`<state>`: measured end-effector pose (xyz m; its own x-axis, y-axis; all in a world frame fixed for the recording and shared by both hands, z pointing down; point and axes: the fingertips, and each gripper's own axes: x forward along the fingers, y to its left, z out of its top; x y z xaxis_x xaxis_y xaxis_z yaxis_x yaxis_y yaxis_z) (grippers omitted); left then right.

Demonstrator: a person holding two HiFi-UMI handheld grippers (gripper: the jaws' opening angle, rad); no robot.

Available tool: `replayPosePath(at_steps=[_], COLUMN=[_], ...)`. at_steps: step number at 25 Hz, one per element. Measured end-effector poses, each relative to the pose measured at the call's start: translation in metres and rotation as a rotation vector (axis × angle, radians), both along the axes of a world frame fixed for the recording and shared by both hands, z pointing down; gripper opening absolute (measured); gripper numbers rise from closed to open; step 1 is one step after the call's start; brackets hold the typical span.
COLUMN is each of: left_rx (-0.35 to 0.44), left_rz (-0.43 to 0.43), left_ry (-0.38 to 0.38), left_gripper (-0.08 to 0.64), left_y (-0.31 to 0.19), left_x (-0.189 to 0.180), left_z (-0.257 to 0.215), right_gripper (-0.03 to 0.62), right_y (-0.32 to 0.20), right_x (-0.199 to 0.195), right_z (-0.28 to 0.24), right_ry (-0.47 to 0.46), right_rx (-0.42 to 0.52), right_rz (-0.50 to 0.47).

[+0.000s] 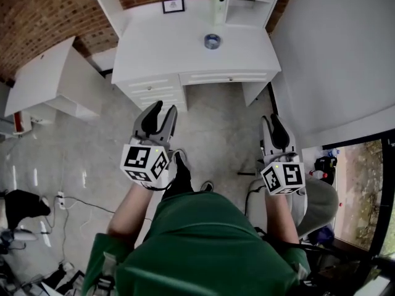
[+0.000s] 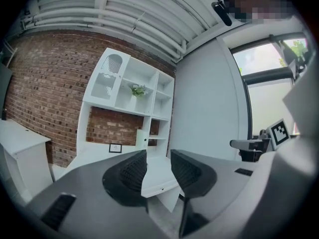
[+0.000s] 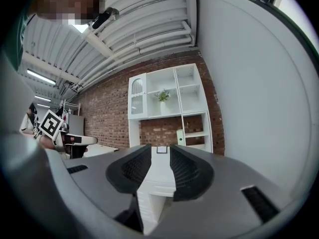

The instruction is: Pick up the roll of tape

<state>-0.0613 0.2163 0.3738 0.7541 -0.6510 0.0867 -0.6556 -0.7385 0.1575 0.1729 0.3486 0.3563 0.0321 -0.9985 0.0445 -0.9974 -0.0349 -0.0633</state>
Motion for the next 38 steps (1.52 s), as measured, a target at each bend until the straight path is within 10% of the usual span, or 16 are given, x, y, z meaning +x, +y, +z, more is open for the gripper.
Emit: replayPosePath(at_steps=[17,38], left_rx=[-0.071,-0.206], left_rz=[0.036,0.026], left_ry=[-0.013,-0.047], left_gripper=[0.196,0.195], left_y=[-0.218,-0.324], left_x=[-0.019,-0.036], left_z=[0.029,0.088], right_gripper=[0.137,0.137], right_y=[-0.218,-0.355], right_x=[0.004,0.006], right_z=[0.014,0.080], right_ry=[-0.065,-0.072], right_rx=[-0.070,-0.234], right_rz=[0.087,0.065])
